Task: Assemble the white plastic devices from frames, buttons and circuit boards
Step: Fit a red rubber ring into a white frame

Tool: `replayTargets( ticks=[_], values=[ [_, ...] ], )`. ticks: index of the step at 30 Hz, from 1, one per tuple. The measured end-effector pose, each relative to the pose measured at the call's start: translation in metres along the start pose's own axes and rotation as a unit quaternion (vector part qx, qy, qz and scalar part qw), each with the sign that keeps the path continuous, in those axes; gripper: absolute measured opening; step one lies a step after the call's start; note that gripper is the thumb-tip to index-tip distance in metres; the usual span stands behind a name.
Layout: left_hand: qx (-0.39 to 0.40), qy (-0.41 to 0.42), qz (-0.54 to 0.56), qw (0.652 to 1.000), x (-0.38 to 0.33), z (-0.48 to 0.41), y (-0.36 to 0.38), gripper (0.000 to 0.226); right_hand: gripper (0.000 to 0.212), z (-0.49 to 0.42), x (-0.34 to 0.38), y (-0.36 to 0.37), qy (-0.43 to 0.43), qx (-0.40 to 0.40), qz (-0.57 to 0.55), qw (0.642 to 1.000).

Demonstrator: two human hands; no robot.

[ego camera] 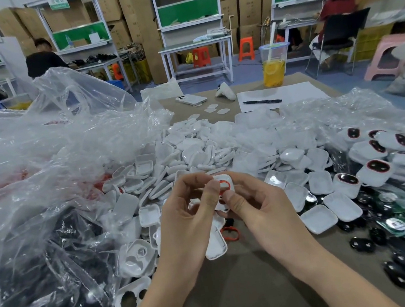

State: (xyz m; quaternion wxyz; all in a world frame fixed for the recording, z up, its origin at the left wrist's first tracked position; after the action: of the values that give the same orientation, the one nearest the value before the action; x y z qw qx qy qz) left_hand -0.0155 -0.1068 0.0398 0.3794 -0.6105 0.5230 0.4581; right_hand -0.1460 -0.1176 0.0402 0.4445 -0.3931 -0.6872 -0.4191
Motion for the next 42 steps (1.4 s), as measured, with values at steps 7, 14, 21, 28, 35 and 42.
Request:
replayTargets(
  ticks=[7, 14, 21, 28, 35, 42],
  values=[
    [0.017, -0.065, 0.065, 0.996, 0.008, -0.001, 0.003, 0.009, 0.031, 0.002, -0.001, 0.003, -0.011, 0.006, 0.001, 1.000],
    [0.028, -0.048, 0.058, 0.997, 0.010, -0.003, 0.001, 0.022, 0.030, 0.001, -0.005, 0.000, 0.007, 0.007, 0.002, 1.000],
    [0.058, -0.072, 0.080, 0.993, 0.013, -0.003, 0.001, 0.036, 0.026, -0.005, -0.006, -0.011, 0.014, -0.030, -0.056, 0.998],
    [0.069, -0.075, 0.083, 0.991, 0.015, -0.006, -0.001, 0.041, 0.028, -0.008, -0.009, -0.010, 0.025, -0.020, -0.082, 0.996],
    [0.007, -0.033, 0.022, 0.999, 0.005, -0.002, -0.002, 0.020, 0.026, -0.007, -0.011, -0.011, 0.038, -0.037, -0.083, 0.995],
    [-0.036, -0.033, -0.021, 0.999, 0.000, 0.000, -0.002, 0.007, 0.017, -0.008, -0.020, -0.014, 0.083, -0.043, -0.113, 0.989]
  ],
)
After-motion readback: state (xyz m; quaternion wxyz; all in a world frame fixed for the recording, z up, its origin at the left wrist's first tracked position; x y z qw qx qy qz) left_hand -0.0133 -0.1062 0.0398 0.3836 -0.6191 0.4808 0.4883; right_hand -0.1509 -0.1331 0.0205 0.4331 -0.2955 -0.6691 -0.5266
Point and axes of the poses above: each hand's wrist, its own z-axis away from the middle knuckle, its own y-axis out of the palm, x = y × z, the point moved 5 cm from there along -z, towards the middle knuckle, and after that the axes turned 7 degrees about -z, right-handed, at the moved point
